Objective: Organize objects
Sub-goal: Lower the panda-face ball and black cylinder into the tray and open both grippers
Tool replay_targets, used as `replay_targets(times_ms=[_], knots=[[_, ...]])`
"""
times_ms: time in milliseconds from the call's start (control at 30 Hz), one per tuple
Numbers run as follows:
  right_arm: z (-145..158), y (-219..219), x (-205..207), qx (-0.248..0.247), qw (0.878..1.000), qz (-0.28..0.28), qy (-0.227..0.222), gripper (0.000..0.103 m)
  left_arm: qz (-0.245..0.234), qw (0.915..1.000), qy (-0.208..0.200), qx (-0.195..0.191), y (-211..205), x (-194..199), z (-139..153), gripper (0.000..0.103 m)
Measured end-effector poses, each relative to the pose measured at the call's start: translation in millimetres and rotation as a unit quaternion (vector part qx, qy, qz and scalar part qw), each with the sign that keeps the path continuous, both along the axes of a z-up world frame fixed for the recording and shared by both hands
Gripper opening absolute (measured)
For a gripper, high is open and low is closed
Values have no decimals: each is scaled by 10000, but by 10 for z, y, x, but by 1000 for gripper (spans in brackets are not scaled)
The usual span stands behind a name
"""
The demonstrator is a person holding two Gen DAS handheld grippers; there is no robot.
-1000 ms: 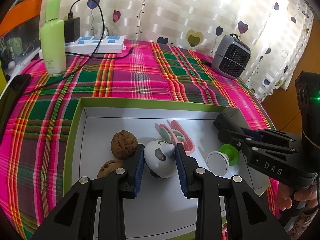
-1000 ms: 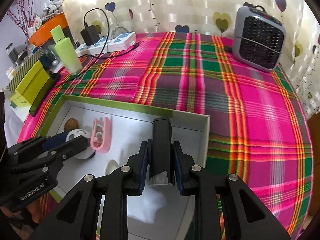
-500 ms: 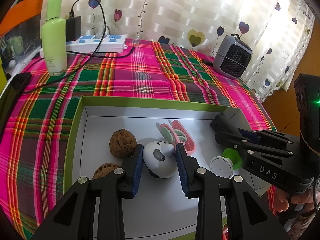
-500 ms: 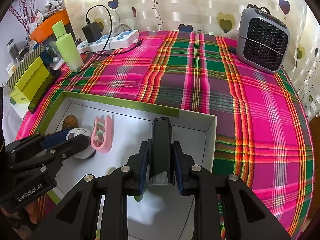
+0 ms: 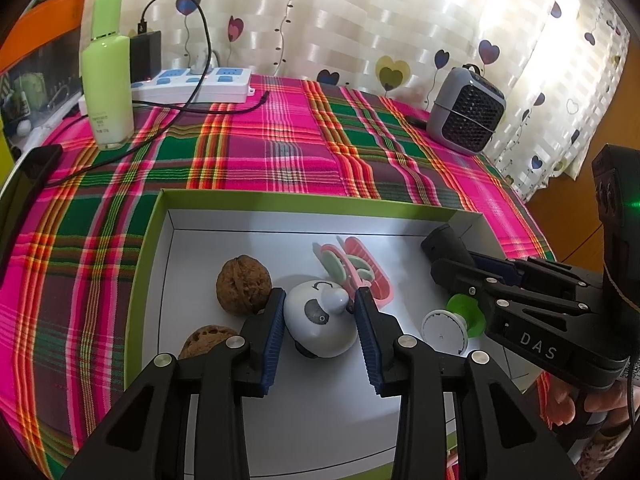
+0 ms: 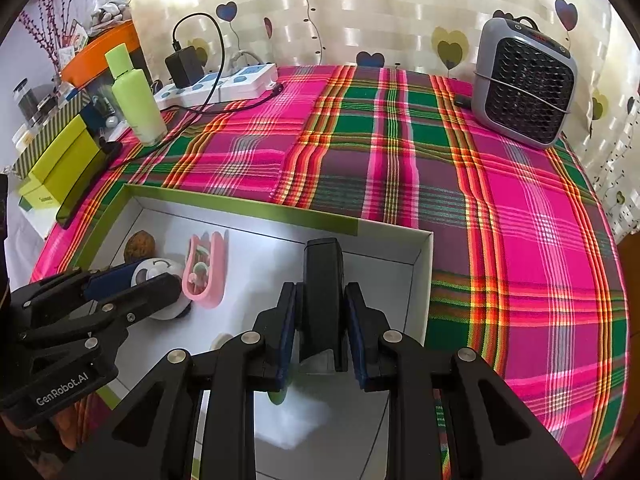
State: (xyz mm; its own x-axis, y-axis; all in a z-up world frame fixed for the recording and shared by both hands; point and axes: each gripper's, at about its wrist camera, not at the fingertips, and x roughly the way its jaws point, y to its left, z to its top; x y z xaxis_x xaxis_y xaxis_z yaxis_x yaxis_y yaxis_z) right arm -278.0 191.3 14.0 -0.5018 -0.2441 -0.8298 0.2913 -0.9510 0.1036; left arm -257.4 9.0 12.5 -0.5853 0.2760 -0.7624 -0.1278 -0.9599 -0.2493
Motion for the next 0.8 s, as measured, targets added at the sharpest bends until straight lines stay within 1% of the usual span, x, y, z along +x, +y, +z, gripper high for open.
replay_targets(times_ms=[100, 167, 233, 300, 500, 633, 800], knots=[[3, -10, 14, 14, 10000, 8, 18, 25, -15, 10000, 3, -51, 5, 2, -15, 35], [6, -14, 28, 22, 10000, 23, 38, 27, -19, 10000, 3, -58, 12, 4, -15, 37], [10, -16, 45, 33, 10000, 41, 56, 31, -25, 10000, 7, -40, 18, 9, -8, 43], [16, -23, 58, 20, 10000, 40, 73, 32, -16, 10000, 4, -66, 22, 16, -6, 45], [44, -18, 75, -33, 9999, -12, 107, 37, 21, 9999, 30, -160, 13, 57, 22, 47], [70, -14, 97, -13, 9999, -53, 161, 43, 52, 9999, 49, -129, -5, 86, 45, 48], [110, -7, 157, -63, 9996, -101, 245, 44, 71, 9998, 100, -150, -11, 136, 74, 48]])
